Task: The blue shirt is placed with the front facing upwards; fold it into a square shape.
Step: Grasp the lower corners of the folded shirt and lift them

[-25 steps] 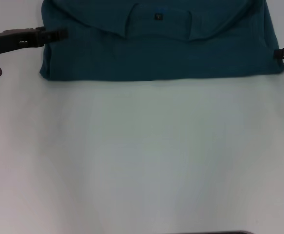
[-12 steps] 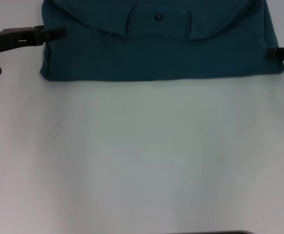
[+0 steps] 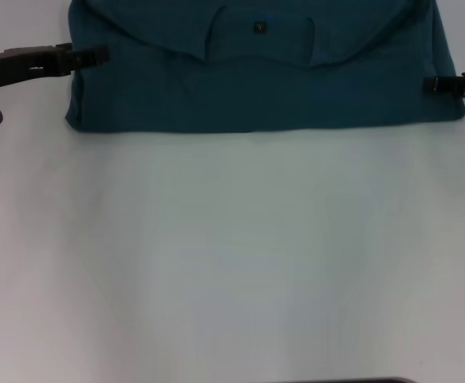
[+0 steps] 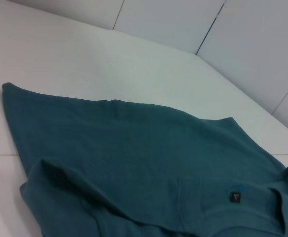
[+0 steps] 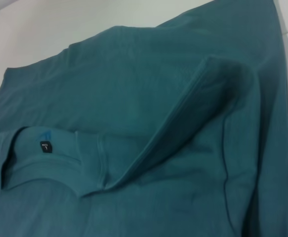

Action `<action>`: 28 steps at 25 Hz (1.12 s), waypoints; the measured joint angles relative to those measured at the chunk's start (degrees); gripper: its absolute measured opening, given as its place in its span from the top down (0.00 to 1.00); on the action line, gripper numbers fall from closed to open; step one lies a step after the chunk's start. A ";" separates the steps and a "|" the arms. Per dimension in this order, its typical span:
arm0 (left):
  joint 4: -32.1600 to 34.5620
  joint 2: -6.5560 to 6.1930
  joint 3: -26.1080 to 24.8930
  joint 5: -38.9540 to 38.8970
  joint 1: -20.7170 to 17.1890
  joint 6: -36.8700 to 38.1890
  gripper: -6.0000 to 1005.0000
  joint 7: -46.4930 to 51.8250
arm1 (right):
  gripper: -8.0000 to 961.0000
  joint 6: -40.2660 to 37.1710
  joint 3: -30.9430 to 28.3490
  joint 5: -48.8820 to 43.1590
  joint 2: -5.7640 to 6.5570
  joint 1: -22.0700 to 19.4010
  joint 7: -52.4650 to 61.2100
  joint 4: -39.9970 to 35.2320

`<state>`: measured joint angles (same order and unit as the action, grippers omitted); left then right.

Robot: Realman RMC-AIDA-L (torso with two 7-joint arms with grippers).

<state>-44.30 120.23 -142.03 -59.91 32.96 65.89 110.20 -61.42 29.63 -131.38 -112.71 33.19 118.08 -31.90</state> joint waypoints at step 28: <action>0.39 0.13 -0.02 3.61 -0.63 -2.16 0.24 0.30 | 0.97 -0.19 0.06 0.16 0.12 -0.13 -0.89 0.00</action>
<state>-43.91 120.36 -142.05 -56.30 32.33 63.72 110.50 -61.61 29.69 -131.23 -112.59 33.07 117.19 -31.90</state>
